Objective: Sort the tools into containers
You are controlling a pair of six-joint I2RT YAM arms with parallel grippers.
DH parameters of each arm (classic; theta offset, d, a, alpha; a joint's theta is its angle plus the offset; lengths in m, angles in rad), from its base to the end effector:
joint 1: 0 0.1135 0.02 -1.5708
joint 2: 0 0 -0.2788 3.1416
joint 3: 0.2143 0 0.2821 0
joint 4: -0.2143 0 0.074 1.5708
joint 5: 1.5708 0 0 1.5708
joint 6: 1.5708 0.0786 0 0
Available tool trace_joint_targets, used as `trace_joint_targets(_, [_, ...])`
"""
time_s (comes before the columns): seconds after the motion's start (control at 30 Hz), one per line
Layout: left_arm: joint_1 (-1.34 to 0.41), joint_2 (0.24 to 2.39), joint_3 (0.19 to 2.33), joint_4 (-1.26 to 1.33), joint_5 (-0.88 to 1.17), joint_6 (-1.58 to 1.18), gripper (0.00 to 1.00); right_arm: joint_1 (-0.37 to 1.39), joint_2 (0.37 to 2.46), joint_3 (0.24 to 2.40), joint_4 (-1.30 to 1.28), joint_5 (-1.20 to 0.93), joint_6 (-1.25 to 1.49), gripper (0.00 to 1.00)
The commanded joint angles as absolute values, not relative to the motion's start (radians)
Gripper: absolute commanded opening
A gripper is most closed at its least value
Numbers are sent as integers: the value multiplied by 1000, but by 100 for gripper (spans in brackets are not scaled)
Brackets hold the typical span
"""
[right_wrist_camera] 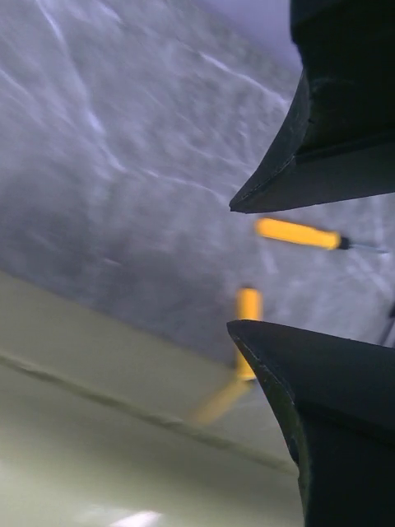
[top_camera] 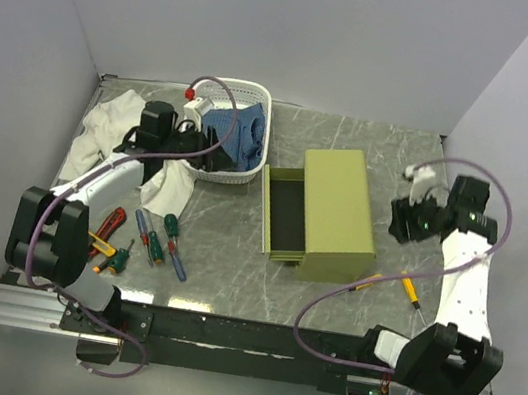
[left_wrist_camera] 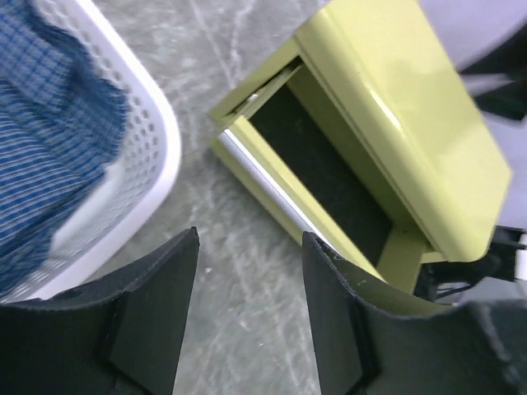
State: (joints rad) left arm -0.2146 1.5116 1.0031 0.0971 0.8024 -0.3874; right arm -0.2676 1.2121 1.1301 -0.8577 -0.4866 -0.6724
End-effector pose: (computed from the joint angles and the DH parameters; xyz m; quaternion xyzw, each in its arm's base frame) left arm 0.3704 -0.1386 0.2586 0.1467 0.7858 -0.4615 0.3847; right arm 0.2859 -0.0403 0.2959 -0.2587 0.8888 0.0678 0.3723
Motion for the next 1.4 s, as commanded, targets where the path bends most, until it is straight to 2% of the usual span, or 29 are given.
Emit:
trace_joint_targets(0.0, [-209, 1480, 1068, -126, 739, -233, 58, -324, 1135, 964, -1022, -482, -1098, 63])
trace_joint_targets(0.13, [-203, 1506, 1203, -176, 671, -221, 58, -359, 1100, 836, -976, -479, -1336, 64])
trace_joint_targets(0.23, [-198, 1532, 1343, -227, 600, -139, 59, -365, 1181, 850, -882, -410, -1204, 66])
trace_joint_targets(0.27, [-198, 1548, 1389, -314, 554, -56, 60, -373, 1204, 865, -876, -396, -1172, 67])
trace_joint_targets(0.33, [-196, 1612, 1533, -398, 502, 29, 60, -419, 1251, 906, -884, -365, -1114, 66])
trace_joint_targets(0.43, [-192, 1664, 1621, -446, 451, 115, 60, -498, 1267, 922, -891, -356, -1083, 65])
trace_joint_targets(0.9, [-227, 1816, 1766, -489, 370, 201, 59, -586, 1350, 808, -821, -333, -1039, 57])
trace_joint_targets(1.2, [-261, 1776, 1688, -468, 334, 198, 59, -601, 1422, 747, -726, -269, -1025, 50])
trace_joint_targets(1.3, [-253, 1741, 1654, -460, 342, 193, 58, -601, 1474, 745, -678, -235, -993, 44])
trace_joint_targets(1.37, [-239, 1717, 1640, -456, 354, 176, 58, -603, 1499, 761, -660, -224, -970, 32])
